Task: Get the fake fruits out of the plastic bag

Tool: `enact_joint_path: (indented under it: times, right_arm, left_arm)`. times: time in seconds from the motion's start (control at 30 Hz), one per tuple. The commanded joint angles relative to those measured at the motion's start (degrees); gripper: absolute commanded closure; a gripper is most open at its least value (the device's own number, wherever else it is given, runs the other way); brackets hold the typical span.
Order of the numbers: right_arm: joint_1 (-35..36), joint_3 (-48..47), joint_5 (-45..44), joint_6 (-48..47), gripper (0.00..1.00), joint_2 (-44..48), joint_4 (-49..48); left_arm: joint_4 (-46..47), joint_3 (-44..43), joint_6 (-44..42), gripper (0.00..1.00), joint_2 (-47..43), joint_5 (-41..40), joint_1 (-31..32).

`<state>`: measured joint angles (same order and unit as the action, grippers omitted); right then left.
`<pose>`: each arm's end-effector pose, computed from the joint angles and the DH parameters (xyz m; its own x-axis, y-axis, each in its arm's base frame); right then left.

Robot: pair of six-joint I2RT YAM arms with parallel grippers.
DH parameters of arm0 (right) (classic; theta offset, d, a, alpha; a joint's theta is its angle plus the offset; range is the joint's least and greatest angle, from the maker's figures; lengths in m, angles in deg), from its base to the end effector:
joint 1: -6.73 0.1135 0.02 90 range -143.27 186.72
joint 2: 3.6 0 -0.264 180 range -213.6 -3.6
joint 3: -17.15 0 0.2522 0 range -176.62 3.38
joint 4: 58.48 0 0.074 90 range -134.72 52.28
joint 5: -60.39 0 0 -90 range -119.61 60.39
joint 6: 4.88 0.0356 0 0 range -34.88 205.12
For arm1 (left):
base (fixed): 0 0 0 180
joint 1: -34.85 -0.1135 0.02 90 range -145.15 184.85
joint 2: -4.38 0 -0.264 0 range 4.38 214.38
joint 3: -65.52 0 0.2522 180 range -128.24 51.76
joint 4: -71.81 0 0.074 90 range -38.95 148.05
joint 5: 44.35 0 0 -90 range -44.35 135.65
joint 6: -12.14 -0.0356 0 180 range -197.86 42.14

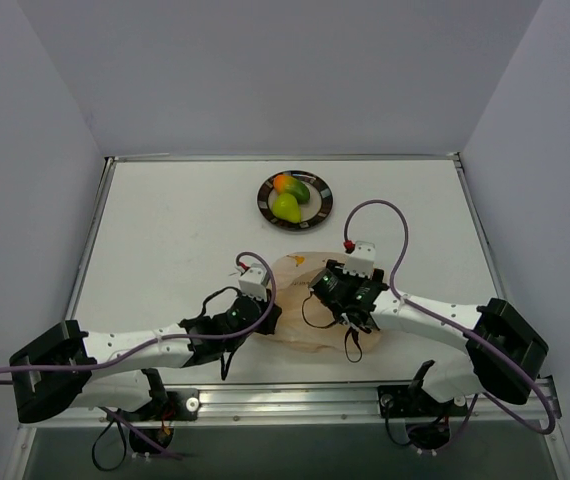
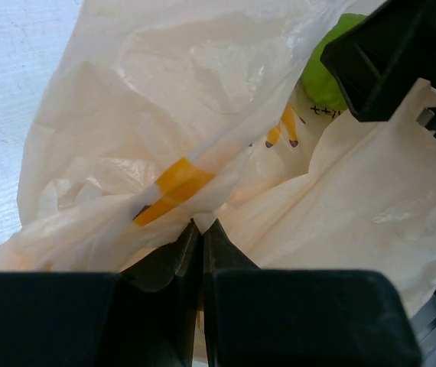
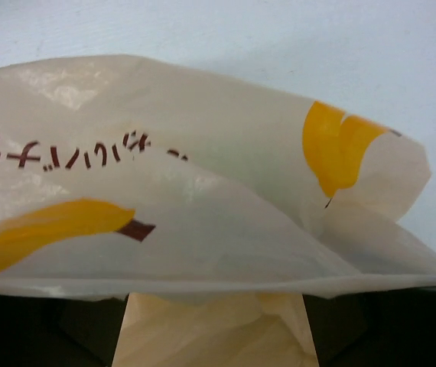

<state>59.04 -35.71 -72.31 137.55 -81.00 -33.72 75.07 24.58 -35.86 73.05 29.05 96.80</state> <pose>0.1763 0.1887 0.1905 -0.5293 0.2677 -0.8051 0.1776 0.9629 0.2034 0.1245 -0.2120 0.1973 -0.6289 -0.1834 -0.7556 0.4073 0.7500 -0.5211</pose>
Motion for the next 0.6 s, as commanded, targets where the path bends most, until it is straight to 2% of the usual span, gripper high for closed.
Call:
enact_joint_path:
  times: [0.0,0.17,0.27,0.4,0.43,0.53,0.57]
  right_arm:
    - [-1.9,0.2,-3.0,2.1,0.25,-1.3,2.1]
    - [-2.9,-0.5,-1.6,1.5,0.08,-2.5,1.7]
    - [-4.1,0.6,-0.6,-0.1,0.07,-3.8,-2.6]
    - [-5.7,2.3,5.4,-5.4,0.24,-5.5,-13.0]
    - [-5.7,2.1,6.4,-6.4,0.35,-6.2,-14.4]
    - [-3.5,0.5,7.3,-10.0,0.52,-6.0,-17.2]
    - [-2.4,0.2,6.9,-12.0,0.54,-5.7,-17.8]
  left_arm:
    - [1.3,-1.0,-1.1,0.97,-0.5,-1.4,0.8]
    - [1.4,-1.0,-1.3,0.97,-0.2,-1.8,1.1]
    - [1.7,-1.1,-1.4,0.97,0.3,-1.6,1.2]
    - [1.8,-1.1,-1.5,0.97,0.4,-1.9,1.5]
    - [1.7,-1.1,-1.5,0.98,0.4,-1.9,1.5]
    - [1.0,-0.9,-1.3,0.98,-0.3,-2.6,1.6]
    - [0.8,-0.9,-1.3,0.97,-0.5,-3.0,1.6]
